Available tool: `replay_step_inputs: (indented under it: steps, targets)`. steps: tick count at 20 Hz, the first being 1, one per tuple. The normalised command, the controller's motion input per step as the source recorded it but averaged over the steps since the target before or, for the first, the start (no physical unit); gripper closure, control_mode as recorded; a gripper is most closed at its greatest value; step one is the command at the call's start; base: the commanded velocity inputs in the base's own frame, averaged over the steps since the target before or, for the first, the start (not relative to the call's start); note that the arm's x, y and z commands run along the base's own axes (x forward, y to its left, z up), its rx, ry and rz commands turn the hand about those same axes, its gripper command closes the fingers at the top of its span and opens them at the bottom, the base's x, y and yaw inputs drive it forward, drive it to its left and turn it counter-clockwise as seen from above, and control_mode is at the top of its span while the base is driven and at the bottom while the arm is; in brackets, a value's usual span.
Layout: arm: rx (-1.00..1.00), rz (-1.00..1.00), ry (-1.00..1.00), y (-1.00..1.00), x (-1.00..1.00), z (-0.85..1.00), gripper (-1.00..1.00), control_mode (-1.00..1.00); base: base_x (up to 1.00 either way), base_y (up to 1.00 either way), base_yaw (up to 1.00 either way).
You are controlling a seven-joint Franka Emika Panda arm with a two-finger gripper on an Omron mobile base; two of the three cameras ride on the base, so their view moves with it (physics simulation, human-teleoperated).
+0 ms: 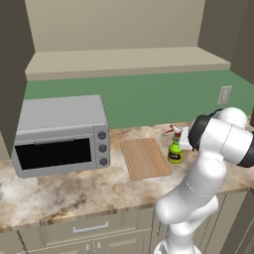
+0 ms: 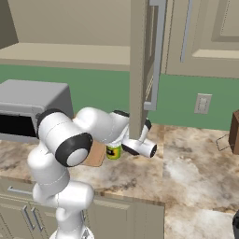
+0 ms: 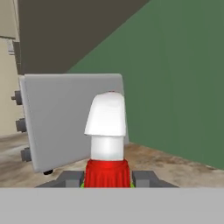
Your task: Grab the spray bottle from the cabinet, then place it next to the cutting board for sanitizing. Then grab the dish brush from the countertop next to the sink and place it next to the cutting board.
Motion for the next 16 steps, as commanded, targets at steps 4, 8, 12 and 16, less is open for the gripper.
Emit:
replay_step_inputs:
  steps: [4,8,12,16]
  targets:
    - [0.00,0.00,0.00,0.00,-0.12,0.11,-1.00,-1.00,0.00,0.00,0.00]
    - [0.00,0.00,0.00,0.00,-0.18,0.25,-1.00,-1.00,0.00,0.00,0.00]
    - [0.00,0.00,0.00,0.00,-0.20,0.07,-1.00,-1.00,0.00,0.00,0.00]
    - [0.00,0.00,0.00,-0.04,-0.30,0.00,-1.00,-1.00,0.00,0.00,0.00]
